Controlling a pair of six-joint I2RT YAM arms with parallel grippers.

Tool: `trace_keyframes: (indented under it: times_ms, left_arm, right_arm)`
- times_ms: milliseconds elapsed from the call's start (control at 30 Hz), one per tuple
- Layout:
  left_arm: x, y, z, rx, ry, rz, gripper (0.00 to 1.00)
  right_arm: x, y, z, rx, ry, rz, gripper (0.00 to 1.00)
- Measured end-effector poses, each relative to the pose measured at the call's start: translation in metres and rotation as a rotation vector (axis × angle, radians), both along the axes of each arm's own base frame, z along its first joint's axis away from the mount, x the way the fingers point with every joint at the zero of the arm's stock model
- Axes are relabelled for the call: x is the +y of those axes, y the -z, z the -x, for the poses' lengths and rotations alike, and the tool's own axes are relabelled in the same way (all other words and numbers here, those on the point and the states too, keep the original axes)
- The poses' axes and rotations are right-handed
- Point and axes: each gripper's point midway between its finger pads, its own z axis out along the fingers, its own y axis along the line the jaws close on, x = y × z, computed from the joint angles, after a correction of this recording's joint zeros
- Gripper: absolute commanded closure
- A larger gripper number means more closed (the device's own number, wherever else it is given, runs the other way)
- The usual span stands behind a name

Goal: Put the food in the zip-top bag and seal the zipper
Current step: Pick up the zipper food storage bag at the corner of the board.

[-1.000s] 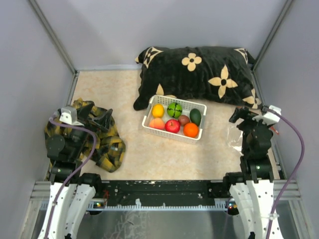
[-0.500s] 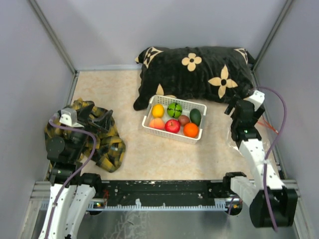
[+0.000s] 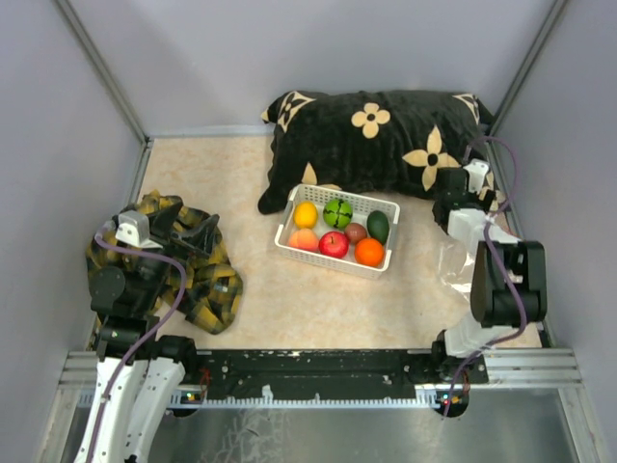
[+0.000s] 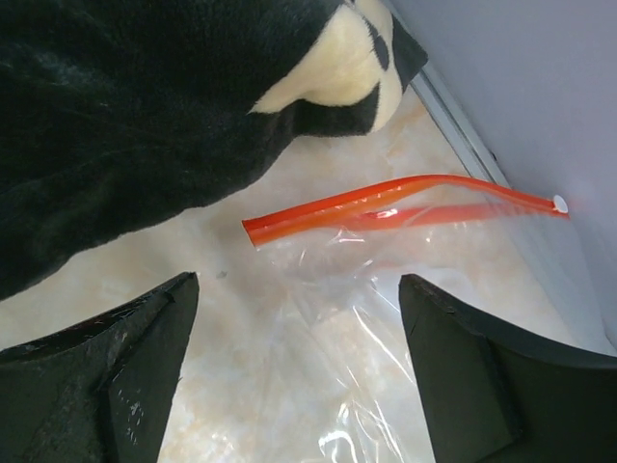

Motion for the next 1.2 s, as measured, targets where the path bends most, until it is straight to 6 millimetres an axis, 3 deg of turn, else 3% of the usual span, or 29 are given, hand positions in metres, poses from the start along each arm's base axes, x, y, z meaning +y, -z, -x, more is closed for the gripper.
trace_keyframes:
  times_ms: [167,267,633,700,833,967,1200]
  left_arm:
    - [-0.001,0.000,0.000,-0.001,0.004,0.000,0.00]
    - [-0.001,0.000,0.000,-0.001,0.004,0.000,0.00]
    - [-0.001,0.000,0.001,0.000,0.006,-0.001,0.00]
    - [-0.002,0.000,0.001,0.000,0.009,-0.002,0.00]
    - [-0.003,0.001,0.001,0.002,0.014,-0.003,0.00]
    - [-0.003,0.001,0.002,-0.002,0.016,-0.003,0.00]
    - [-0.003,0.001,0.000,0.011,0.017,-0.002,0.00]
  right_arm:
    - [-0.006,0.031,-0.009,0.102,0.025,0.019,0.17]
    - [-0.009,0.046,-0.005,0.156,0.041,0.036,0.26]
    - [-0.017,0.049,0.001,0.213,0.042,0.091,0.99]
    - [-0.018,0.046,0.001,0.207,0.041,0.095,1.00]
    - [-0.017,0.026,0.003,0.163,0.039,0.096,1.00]
    - [-0.010,-0.009,0.007,0.077,0.020,0.102,1.00]
    - [0.039,-0.079,0.009,-0.101,-0.128,0.095,1.00]
